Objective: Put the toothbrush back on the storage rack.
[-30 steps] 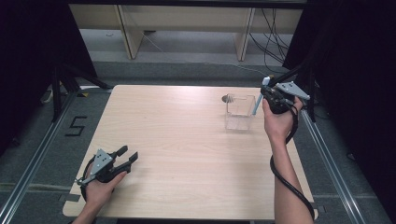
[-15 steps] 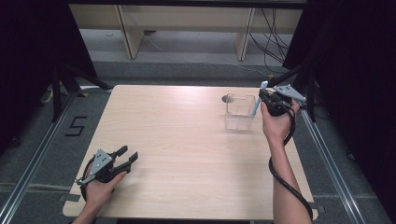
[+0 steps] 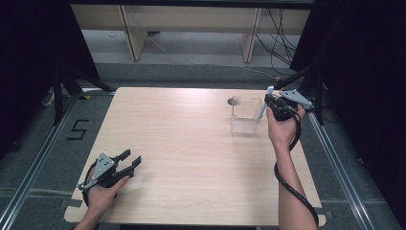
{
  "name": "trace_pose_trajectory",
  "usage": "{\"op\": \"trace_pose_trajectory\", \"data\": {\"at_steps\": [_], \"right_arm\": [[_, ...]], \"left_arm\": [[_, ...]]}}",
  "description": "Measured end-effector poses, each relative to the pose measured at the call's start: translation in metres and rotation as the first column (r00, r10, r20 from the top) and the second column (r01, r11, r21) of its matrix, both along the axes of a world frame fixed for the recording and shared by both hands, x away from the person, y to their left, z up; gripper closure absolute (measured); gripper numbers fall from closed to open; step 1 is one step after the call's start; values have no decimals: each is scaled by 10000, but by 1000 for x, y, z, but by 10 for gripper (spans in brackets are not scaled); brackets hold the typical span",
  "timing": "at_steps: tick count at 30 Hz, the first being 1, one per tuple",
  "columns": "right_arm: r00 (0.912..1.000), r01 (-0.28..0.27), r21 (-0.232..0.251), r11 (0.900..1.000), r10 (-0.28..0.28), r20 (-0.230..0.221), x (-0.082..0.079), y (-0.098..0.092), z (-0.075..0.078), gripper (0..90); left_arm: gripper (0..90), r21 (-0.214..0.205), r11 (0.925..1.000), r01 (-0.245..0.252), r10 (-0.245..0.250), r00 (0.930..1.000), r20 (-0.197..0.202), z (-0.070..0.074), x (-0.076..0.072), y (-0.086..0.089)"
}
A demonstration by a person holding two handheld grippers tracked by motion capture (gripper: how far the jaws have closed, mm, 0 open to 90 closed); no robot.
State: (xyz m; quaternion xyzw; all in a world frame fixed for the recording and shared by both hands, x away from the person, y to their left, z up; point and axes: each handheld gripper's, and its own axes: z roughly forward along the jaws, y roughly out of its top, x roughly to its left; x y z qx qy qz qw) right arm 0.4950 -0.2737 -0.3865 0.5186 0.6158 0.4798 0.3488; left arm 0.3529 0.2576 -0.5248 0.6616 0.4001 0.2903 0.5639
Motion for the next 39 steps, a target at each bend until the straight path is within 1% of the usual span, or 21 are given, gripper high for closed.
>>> {"op": "trace_pose_trajectory", "data": {"at_steps": [2, 3, 4, 6, 8, 11, 13, 14, 19, 23, 24, 25, 27, 28, 29, 30, 31, 32, 35, 36, 39], "right_arm": [[10000, 73, 119, 9999, -73, -10, 0, 1, -2, 862], [10000, -2, -69, 10000, 3, 100, 1, -1, -2, 862], [10000, 37, 48, 10000, -37, -21, 0, 0, -3, 862], [10000, 64, 68, 10000, -63, -66, -1, 1, -4, 862], [10000, 21, -69, 10000, -21, -17, 0, 0, -6, 861], [9999, 79, 129, 9999, -78, -80, -1, 1, -8, 862], [10000, 30, -167, 9999, -30, -5, 0, -1, -10, 862], [9999, 83, 49, 10000, -82, -135, 0, 1, -10, 862], [10000, 61, -94, 9999, -61, -51, 1, -1, -12, 862], [9998, 115, 85, 9999, -114, -136, 1, 1, -14, 862], [9999, 48, -44, 10000, -48, -120, 1, 0, -14, 862], [9997, 96, 95, 9999, -93, -231, 0, 1, -14, 862], [9998, 82, -75, 9999, -84, -167, 1, 1, -16, 862], [9995, 184, 258, 9995, -177, -273, 0, 4, -17, 862], [9991, 202, 362, 9991, -189, -380, -1, 5, -17, 862], [9999, 76, -22, 10000, -77, -141, 1, 2, -19, 862], [9998, 72, -95, 9999, -74, -189, 1, 1, -19, 862], [9995, 124, 151, 9998, -119, -298, 0, 3, -19, 862], [9998, -2, 5, 10000, 2, -220, 1, 1, -21, 862], [9997, 99, 119, 9999, -97, -237, 1, 2, -22, 862], [9995, 111, 112, 9999, -108, -280, 1, 2, -22, 862]], "left_arm": [[447, 9, 10000, -1, 1, 10000, -2, 0, 0, 0], [447, 1, 10000, -94, 94, 9999, 40, 0, 0, -1], [447, 16, 10000, -77, 77, 10000, 24, 0, 0, -1], [447, 9, 10000, -79, 79, 10000, 28, 0, 0, -1], [447, 5, 10000, -80, 80, 10000, 27, 0, 0, -1], [448, 41, 10000, 12, -12, 10000, -13, 0, 0, 0], [448, 61, 10000, 14, -14, 10000, -17, 0, -1, -1], [448, 57, 10000, 16, -16, 10000, -13, 0, -1, -1], [448, 35, 10000, 17, -17, 10000, -11, 0, -1, -1], [448, 134, 9999, -38, 39, 9999, -116, 1, -2, 0], [448, 130, 9999, -35, 36, 9999, -115, 1, -2, 0], [448, 124, 9999, -31, 33, 9999, -118, 1, -2, 0], [448, 99, 9999, -19, 20, 9999, -122, 1, -2, 0], [448, 100, 9999, -17, 18, 9999, -128, 1, -2, 0], [449, 106, 9999, -14, 15, 9999, -135, 1, -2, 0], [448, 108, 9999, -16, 18, 9999, -134, 1, -2, 0], [449, 112, 9999, -22, 24, 9999, -132, 1, -2, 0], [448, 115, 9999, -22, 23, 9999, -135, 1, -2, 0], [448, 106, 9999, -21, 22, 9999, -135, 1, -2, 0], [448, 99, 9999, -20, 22, 9999, -135, 1, -2, 0], [449, 95, 10000, -17, 19, 9999, -133, 1, -2, 0]]}}
